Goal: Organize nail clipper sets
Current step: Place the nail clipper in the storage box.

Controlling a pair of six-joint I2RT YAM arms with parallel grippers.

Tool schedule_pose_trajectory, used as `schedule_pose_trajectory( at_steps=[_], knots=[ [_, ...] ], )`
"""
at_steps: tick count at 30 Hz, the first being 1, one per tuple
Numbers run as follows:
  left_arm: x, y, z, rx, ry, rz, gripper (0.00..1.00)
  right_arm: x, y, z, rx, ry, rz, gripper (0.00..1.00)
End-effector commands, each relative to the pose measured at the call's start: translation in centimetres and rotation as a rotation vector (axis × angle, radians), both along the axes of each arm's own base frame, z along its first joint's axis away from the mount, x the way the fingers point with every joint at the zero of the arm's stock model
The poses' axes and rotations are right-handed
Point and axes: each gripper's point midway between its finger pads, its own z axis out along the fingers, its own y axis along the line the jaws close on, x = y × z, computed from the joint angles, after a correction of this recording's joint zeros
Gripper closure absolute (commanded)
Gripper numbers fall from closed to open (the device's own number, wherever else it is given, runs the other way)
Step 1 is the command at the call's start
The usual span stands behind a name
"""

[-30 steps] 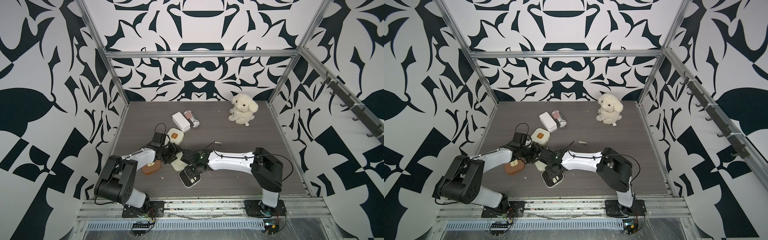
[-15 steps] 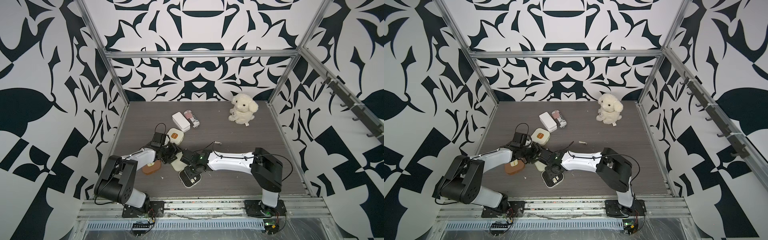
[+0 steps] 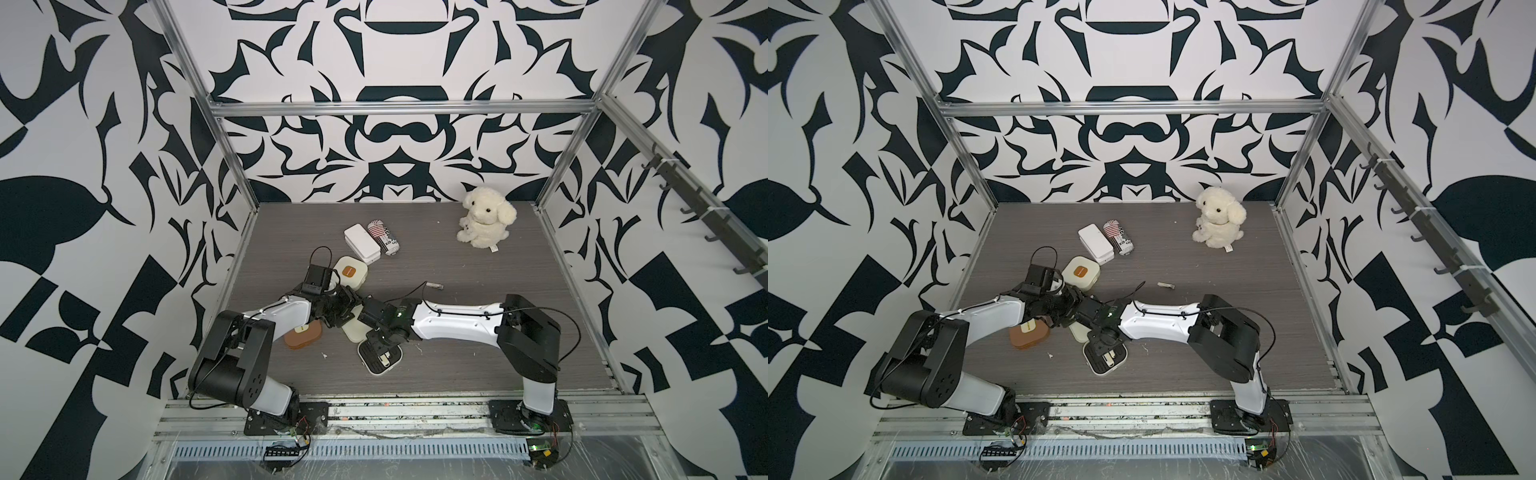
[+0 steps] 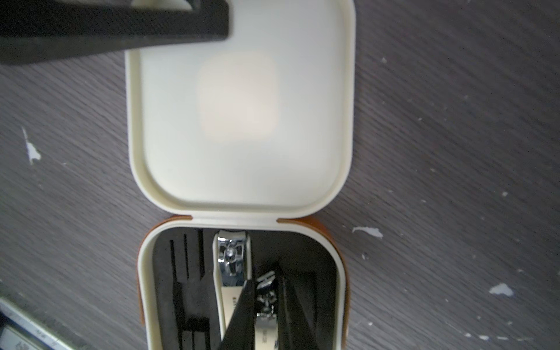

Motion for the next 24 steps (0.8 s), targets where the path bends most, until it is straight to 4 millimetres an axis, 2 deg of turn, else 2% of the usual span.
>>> schedule_pose_trajectory(
  at_steps=[1,6,24],
  knots=[
    [-2.1,1.3,-2.5,0.077,0.097,0.008,0.35,0.2,-0.8,0.8,-0.005,-0.029,0.008,0.96],
    [-2.1,1.4,-2.5,0.08,0.098,0.01,0.35,-0.2,-1.6,0.0,-0.021,-0.017,0.012,0.96],
    [-2.0,1.4,-2.5,0.086,0.099,0.01,0.35,-1.5,-2.5,-1.2,-0.034,0.027,0.049,0.96]
  ],
)
